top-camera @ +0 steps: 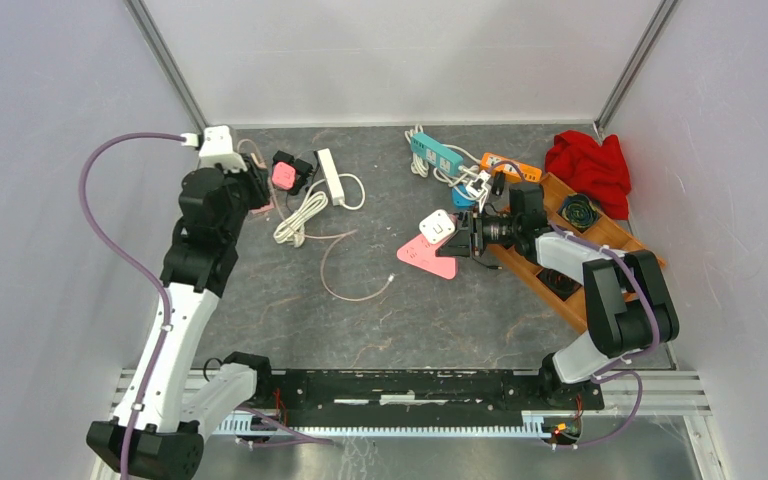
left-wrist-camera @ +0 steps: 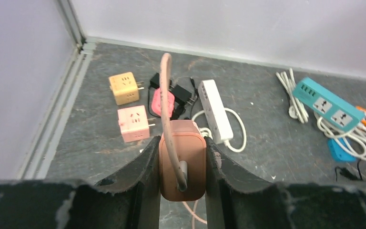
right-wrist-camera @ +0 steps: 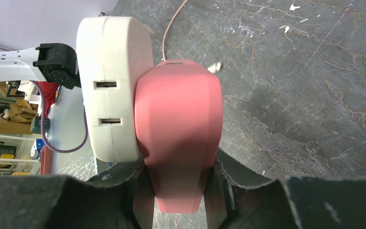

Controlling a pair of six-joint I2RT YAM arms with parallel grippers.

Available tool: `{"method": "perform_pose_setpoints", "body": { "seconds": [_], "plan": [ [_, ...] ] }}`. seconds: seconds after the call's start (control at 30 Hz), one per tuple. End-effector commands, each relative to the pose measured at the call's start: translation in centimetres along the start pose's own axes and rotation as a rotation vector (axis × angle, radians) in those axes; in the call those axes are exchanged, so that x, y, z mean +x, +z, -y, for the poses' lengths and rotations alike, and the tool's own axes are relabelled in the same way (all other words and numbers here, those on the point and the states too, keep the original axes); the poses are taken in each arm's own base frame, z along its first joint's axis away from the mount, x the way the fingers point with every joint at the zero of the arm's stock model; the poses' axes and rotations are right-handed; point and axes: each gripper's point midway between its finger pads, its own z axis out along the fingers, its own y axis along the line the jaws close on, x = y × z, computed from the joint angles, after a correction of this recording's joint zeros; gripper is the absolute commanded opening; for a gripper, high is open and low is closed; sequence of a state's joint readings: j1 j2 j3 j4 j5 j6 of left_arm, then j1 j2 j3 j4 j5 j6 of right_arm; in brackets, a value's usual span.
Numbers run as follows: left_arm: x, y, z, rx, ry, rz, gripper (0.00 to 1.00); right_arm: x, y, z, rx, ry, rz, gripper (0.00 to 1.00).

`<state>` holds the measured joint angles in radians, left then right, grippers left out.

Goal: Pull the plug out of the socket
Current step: Place the plug at the center of the board.

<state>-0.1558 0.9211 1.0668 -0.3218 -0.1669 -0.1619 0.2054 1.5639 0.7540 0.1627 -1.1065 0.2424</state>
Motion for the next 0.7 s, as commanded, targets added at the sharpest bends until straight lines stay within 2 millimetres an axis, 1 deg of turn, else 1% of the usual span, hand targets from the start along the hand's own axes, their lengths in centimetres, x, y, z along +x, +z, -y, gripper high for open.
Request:
{"method": "perform_pose_setpoints", "body": {
  "seconds": [0.0,0.07,0.13,0.27,0.33,0.43,0.53,0.57,0.67],
  "plan": [
    [-4.3,-1.1,-2.0,-0.114,-0.072,0.099,0.02,-2.7,-0.5,-1.6,-0.043,-0.120,0.047,0.00],
    [-5.5,-1.8,-3.5,-0.199,-0.097,0.142,0.02,-2.6,-0.5,-1.6,-0.045,-0.120,0.046,0.00],
    [-6.6,-2.6,-4.5,-0.256,-0.099,0.183,0.02,-2.7,-0.5,-1.7,-0.046,-0.123,0.047,0.00],
    [-8.2,-3.9,-5.4,-0.302,-0.103,0.238,0.02,-2.7,-0.6,-1.7,-0.044,-0.125,0.048,0.00],
    [-8.1,-4.1,-5.8,-0.320,-0.098,0.243,0.02,-2.7,-0.5,-1.7,-0.044,-0.124,0.047,0.00],
    [-7.3,-3.9,-6.0,-0.331,-0.093,0.233,0.02,-2.8,-0.6,-1.7,-0.044,-0.126,0.048,0.00],
    [-6.1,-3.5,-6.1,-0.329,-0.089,0.212,0.02,-2.9,-0.6,-1.8,-0.043,-0.129,0.051,0.00],
    [-5.4,-3.3,-6.0,-0.325,-0.089,0.197,0.02,-2.8,-0.6,-1.8,-0.043,-0.129,0.051,0.00],
    [-2.0,-2.0,-6.1,-0.325,-0.083,0.121,0.02,-2.8,-0.6,-1.7,-0.043,-0.126,0.050,0.00]
  ]
}}
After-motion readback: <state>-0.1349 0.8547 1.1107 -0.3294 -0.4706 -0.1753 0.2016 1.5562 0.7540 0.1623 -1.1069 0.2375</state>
